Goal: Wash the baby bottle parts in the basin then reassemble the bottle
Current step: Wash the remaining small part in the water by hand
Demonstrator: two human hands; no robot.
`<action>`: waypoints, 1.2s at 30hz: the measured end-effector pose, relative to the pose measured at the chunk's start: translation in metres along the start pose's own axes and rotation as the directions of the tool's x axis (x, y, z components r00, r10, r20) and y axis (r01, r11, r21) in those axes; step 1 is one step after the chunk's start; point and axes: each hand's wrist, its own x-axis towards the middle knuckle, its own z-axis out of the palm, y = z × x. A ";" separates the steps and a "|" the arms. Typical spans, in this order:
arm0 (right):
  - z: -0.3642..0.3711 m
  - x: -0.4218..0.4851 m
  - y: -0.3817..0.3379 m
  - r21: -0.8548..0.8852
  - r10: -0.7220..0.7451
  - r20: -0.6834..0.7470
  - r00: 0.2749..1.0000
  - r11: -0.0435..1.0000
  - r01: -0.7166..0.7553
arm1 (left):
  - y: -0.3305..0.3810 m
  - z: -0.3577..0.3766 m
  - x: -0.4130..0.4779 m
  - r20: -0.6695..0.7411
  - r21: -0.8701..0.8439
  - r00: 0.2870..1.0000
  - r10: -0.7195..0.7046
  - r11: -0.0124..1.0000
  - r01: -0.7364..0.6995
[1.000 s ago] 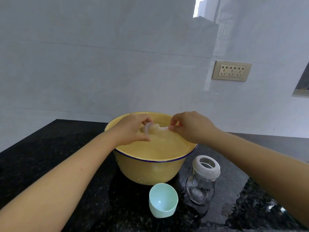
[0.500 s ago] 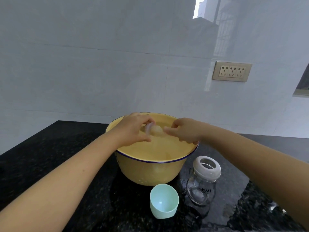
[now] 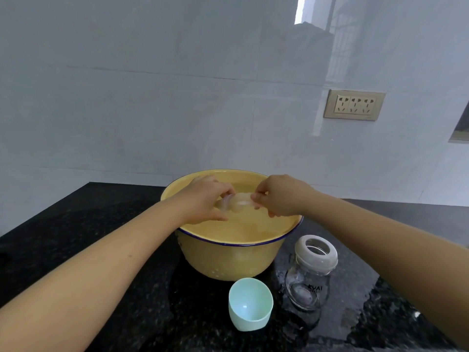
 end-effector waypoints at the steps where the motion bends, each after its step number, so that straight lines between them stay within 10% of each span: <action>1: 0.001 0.003 -0.001 0.026 0.019 0.029 0.999 0.999 -0.020 | 0.000 0.000 0.000 0.001 0.007 1.000 0.007 1.000 -0.007; 13: -0.001 0.018 -0.015 -0.062 0.111 0.452 0.885 0.994 -0.093 | 0.002 0.003 0.001 0.132 0.257 0.991 0.013 0.965 -0.047; 27: -0.014 0.000 -0.010 -0.421 0.001 0.131 0.991 0.905 0.054 | 0.002 0.003 0.003 0.415 0.369 0.879 -0.235 0.927 0.073; 36: 0.019 0.002 -0.011 -0.260 0.014 0.011 1.000 0.965 -0.010 | -0.003 0.003 0.006 0.373 -0.031 0.889 -0.266 0.954 0.299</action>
